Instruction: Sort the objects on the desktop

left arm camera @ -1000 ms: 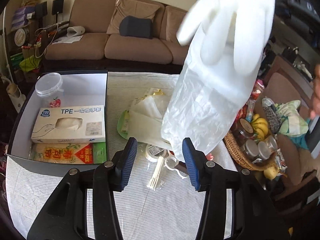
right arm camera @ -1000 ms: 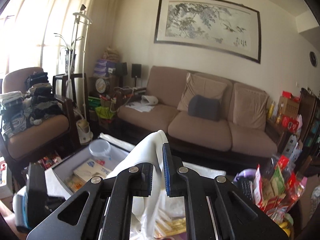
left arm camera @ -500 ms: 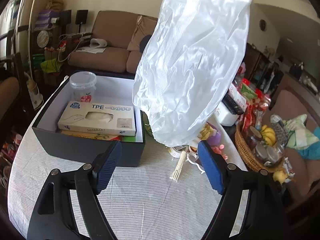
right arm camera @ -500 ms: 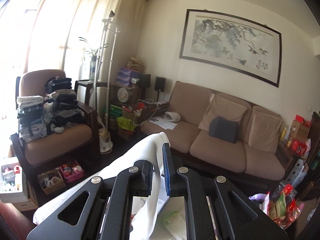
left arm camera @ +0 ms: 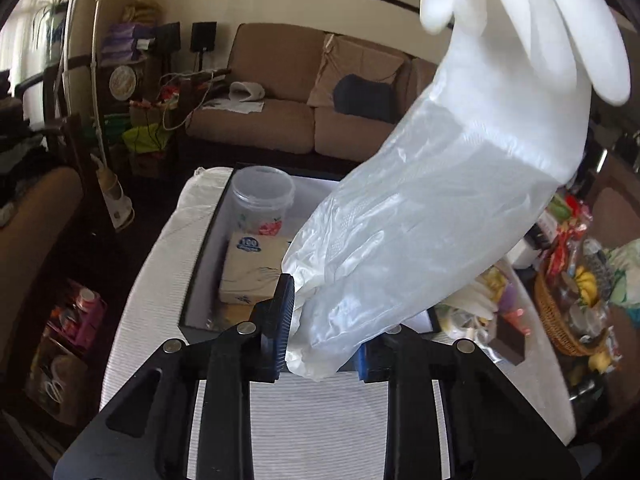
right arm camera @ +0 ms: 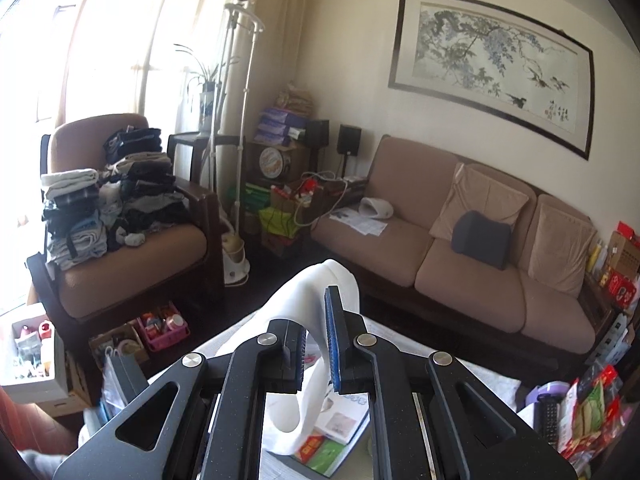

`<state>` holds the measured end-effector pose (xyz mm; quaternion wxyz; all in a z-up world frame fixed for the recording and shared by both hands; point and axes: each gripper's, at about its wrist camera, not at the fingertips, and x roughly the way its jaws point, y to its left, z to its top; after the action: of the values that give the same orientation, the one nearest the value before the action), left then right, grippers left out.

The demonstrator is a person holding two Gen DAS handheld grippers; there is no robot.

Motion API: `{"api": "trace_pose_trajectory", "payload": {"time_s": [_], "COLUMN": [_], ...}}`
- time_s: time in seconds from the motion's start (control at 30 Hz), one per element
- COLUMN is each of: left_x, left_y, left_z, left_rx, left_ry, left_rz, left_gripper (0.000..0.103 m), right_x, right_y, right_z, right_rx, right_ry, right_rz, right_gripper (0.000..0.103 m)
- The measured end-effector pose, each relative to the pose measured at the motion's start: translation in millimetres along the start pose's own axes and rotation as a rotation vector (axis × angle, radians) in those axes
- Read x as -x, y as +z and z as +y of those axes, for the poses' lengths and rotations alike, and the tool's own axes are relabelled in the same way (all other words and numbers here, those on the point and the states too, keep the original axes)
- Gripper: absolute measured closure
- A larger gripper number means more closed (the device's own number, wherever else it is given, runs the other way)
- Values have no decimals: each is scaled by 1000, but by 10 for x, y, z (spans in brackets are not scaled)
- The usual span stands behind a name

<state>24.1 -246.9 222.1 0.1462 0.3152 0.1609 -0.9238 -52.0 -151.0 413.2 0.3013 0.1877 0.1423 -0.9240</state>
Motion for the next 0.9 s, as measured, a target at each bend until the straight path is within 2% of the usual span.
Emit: {"api": "trace_pose_trajectory", "payload": {"time_s": [0.17, 0.37, 0.57, 0.7, 0.83, 0.9], "left_x": [-441, -1115, -1567, -1676, -1614, -1569], "left_y": [173, 1, -258, -372, -372, -299], "left_z": [8, -132, -195, -161, -38, 77], "left_rx": [-105, -221, -307, -335, -371, -366], "left_ry": [50, 70, 66, 32, 23, 20], "left_rz": [61, 161, 261, 336, 378, 385], "left_gripper": [79, 79, 79, 78, 63, 62], "right_x": [-598, -1294, -1837, -2034, -2176, -2264], "right_y": [-311, -876, -1426, -1660, -1779, -1831], "right_z": [-27, -65, -83, -184, -194, -136], "right_rx": [-20, -17, -24, -62, -75, -64], "right_ry": [23, 51, 62, 89, 123, 147], "right_rz": [86, 245, 406, 491, 556, 601], "right_gripper": [95, 95, 95, 95, 95, 95]}}
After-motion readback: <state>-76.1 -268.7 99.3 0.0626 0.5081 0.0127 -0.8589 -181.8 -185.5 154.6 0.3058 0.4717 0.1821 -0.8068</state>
